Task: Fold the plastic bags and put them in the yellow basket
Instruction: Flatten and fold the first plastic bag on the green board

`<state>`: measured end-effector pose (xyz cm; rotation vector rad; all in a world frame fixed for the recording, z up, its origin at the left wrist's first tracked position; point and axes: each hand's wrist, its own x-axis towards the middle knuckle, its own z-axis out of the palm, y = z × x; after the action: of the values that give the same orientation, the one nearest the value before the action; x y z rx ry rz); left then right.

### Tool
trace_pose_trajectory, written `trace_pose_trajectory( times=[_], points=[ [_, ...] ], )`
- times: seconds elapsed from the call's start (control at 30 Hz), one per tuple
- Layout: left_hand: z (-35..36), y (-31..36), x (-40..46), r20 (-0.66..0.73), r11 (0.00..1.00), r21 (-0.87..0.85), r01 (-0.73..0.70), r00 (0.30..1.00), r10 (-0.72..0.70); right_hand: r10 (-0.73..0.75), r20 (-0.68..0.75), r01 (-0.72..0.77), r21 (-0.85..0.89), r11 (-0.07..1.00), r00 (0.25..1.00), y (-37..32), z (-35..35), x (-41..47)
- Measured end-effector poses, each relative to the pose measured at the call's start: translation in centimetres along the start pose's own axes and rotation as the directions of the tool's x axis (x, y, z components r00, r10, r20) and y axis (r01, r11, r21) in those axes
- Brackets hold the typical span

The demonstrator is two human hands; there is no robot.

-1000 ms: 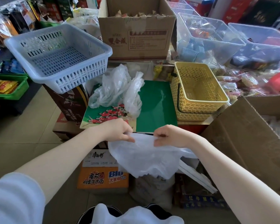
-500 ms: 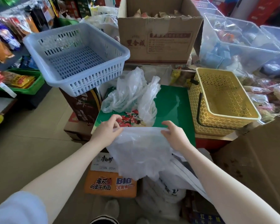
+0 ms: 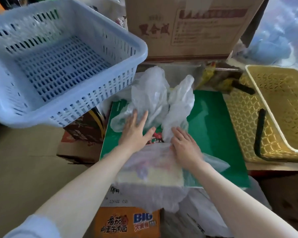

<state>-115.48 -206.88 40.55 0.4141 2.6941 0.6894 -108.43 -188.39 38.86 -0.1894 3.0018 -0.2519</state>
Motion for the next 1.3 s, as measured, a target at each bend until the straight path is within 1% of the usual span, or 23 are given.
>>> trace_pose_trajectory(
  times=[0.07, 0.17, 0.27, 0.33, 0.4, 0.47, 0.53, 0.57, 0.6, 0.63, 0.67, 0.7, 0.73, 0.77, 0.83, 0.9, 0.93, 1.03, 1.07, 1.2, 1.3],
  points=[
    [0.1, 0.3, 2.0, 0.037, 0.999, 0.008, -0.035, 0.999, 0.034, 0.061, 0.003, -0.061, -0.026, 0.998, 0.998, 1.0, -0.1, 1.9],
    [0.1, 1.3, 4.7, 0.1, 0.995, 0.014, -0.099, 0.99, 0.097, 0.082, -0.01, -0.082, 0.006, 0.997, 0.997, 1.7, -1.3, 3.2],
    [-0.1, 1.9, 5.8, 0.122, 0.985, -0.08, -0.151, 0.98, 0.16, 0.105, -0.202, -0.099, 0.037, 0.994, 0.974, 1.9, -2.6, 1.4],
    [-0.4, 1.6, 5.2, 0.066, 0.984, -0.051, -0.171, 0.982, 0.174, 0.146, -0.295, -0.124, 0.092, 0.988, 0.944, 1.7, -3.3, -0.9],
    [-0.4, 1.2, 3.1, -0.061, 0.982, 0.061, -0.179, 0.981, 0.182, 0.155, -0.369, -0.12, 0.117, 0.986, 0.917, 1.5, -3.9, -3.1],
    [-0.4, 0.8, 0.1, -0.209, 0.965, 0.125, -0.229, 0.945, 0.251, 0.151, -0.387, -0.101, 0.147, 0.984, 0.91, 1.2, -4.0, -4.7],
    [-0.4, 0.3, -2.1, -0.319, 0.932, 0.139, -0.335, 0.876, 0.362, 0.146, -0.343, -0.064, 0.238, 0.969, 0.928, 0.7, -4.2, -5.7],
    [-0.5, 0.0, -2.9, -0.325, 0.901, 0.131, -0.413, 0.841, 0.433, 0.151, -0.302, -0.046, 0.329, 0.943, 0.941, 0.5, -4.5, -6.0],
    [-0.6, -0.2, -3.4, -0.289, 0.857, 0.096, -0.506, 0.81, 0.511, 0.153, -0.253, -0.035, 0.418, 0.908, 0.955, 0.2, -4.8, -6.3],
    [-0.8, -0.2, -3.9, -0.217, 0.812, 0.034, -0.583, 0.789, 0.575, 0.151, -0.205, -0.035, 0.481, 0.876, 0.967, -0.1, -5.2, -6.5],
    [-0.9, 0.0, -4.4, -0.103, 0.788, -0.045, -0.614, 0.788, 0.607, 0.145, -0.156, -0.045, 0.514, 0.857, 0.977, -0.3, -5.4, -6.6],
    [-1.1, 0.3, -4.9, 0.025, 0.79, -0.109, -0.603, 0.793, 0.608, 0.126, -0.105, -0.054, 0.519, 0.853, 0.986, -0.6, -5.4, -6.7],
    [-1.0, 0.4, -5.3, 0.141, 0.809, -0.132, -0.573, 0.797, 0.587, 0.093, -0.054, -0.052, 0.51, 0.859, 0.994, -0.9, -5.4, -6.8],
    [-0.8, 0.3, -5.5, 0.216, 0.828, -0.124, -0.546, 0.8, 0.56, 0.057, -0.007, -0.046, 0.5, 0.865, 0.998, -1.3, -5.3, -6.8],
    [-0.6, 0.1, -6.0, 0.29, 0.857, -0.146, -0.495, 0.807, 0.515, 0.008, 0.066, -0.04, 0.493, 0.869, 0.998, -1.9, -5.4, -6.8],
    [-0.7, -0.2, -6.6, 0.29, 0.857, -0.208, -0.472, 0.807, 0.514, -0.032, 0.098, -0.018, 0.467, 0.884, 0.995, -2.2, -5.6, -6.8],
    [-0.7, -0.4, -6.9, 0.271, 0.846, -0.229, -0.482, 0.803, 0.531, -0.046, 0.103, -0.004, 0.441, 0.897, 0.994, -2.2, -5.7, -7.0],
    [-1.1, -1.1, -7.9, 0.157, 0.805, -0.286, -0.519, 0.804, 0.574, -0.053, 0.14, -0.006, 0.39, 0.921, 0.989, -1.8, -5.9, -8.2],
    [-1.4, -1.2, -8.1, 0.145, 0.803, -0.305, -0.512, 0.808, 0.571, -0.051, 0.162, -0.016, 0.39, 0.921, 0.985, -1.5, -5.9, -8.7],
    [-2.1, -1.4, -8.1, 0.198, 0.817, -0.323, -0.478, 0.81, 0.552, 0.006, 0.239, -0.099, 0.377, 0.921, 0.971, -0.3, -5.7, -10.9],
    [-2.2, -1.4, -8.5, 0.239, 0.832, -0.312, -0.458, 0.81, 0.535, 0.069, 0.227, -0.149, 0.358, 0.922, 0.971, 1.2, -5.6, -11.6]
  ],
)
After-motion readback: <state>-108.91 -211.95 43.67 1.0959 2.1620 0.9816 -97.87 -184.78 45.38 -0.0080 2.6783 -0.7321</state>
